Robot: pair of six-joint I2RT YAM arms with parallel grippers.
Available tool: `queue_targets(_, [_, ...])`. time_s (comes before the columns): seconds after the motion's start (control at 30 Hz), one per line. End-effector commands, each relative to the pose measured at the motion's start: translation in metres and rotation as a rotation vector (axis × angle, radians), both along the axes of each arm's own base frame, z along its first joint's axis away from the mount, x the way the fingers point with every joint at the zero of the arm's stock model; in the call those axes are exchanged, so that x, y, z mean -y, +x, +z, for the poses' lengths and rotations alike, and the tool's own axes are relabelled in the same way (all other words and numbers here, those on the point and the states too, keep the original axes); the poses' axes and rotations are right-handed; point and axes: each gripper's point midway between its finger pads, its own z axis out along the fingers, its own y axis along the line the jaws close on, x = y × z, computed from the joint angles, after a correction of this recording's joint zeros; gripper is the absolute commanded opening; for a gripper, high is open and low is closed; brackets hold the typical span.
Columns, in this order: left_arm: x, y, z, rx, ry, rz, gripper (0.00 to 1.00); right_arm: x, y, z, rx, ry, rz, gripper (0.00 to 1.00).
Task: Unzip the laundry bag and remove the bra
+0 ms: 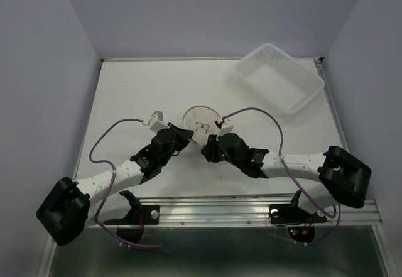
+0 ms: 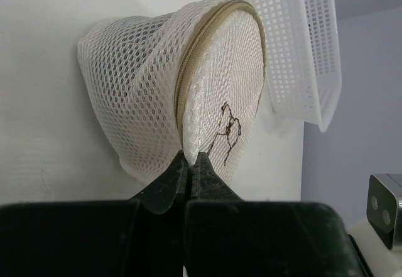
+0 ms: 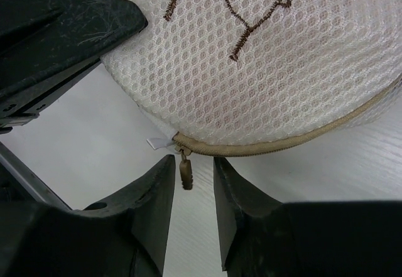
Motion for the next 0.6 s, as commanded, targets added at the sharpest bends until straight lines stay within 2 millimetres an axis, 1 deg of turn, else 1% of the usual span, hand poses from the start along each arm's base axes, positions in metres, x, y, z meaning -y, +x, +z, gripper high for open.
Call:
queue_targets(0.0, [0.003, 0.009, 0.025, 0.057, -0.038, 0.028, 0.00, -0.009, 0.011, 0.026, 0.039, 0.060, -0.047, 0.33])
queue_targets(0.07, [0.003, 0.009, 0.026, 0.057, -0.038, 0.028, 0.00, -0.008, 0.011, 0.025, 0.038, 0.055, -0.050, 0.27])
queue_targets(0.1, [0.002, 0.009, 0.025, 0.058, -0.037, 0.031, 0.00, -0.009, 0.008, 0.024, 0.036, 0.053, -0.043, 0.22])
queue_targets(0.27, [0.000, 0.009, 0.022, 0.054, -0.024, 0.037, 0.00, -0.006, 0.006, 0.023, 0.034, 0.040, -0.039, 0.07])
queue_targets(0.3, [-0.001, 0.009, 0.022, 0.053, -0.019, 0.039, 0.00, -0.005, 0.005, 0.021, 0.035, 0.031, -0.038, 0.03])
queue_targets(0.33, [-0.001, 0.009, 0.021, 0.053, -0.013, 0.039, 0.00, -0.003, 0.005, 0.021, 0.037, 0.027, -0.039, 0.01])
queue_targets(0.43, [-0.005, 0.009, 0.020, 0.055, 0.017, 0.043, 0.00, 0.006, 0.006, 0.020, 0.053, 0.002, -0.058, 0.01])
queue_targets(0.47, [-0.007, 0.008, 0.020, 0.052, 0.028, 0.049, 0.00, 0.010, 0.007, 0.022, 0.063, -0.008, -0.063, 0.01])
queue_targets(0.53, [-0.012, 0.008, 0.018, 0.053, 0.055, 0.062, 0.00, 0.020, 0.007, 0.019, 0.074, -0.037, -0.080, 0.01])
queue_targets(0.57, [-0.015, 0.008, 0.018, 0.056, 0.061, 0.068, 0.00, 0.029, 0.009, 0.016, 0.086, -0.069, -0.109, 0.01])
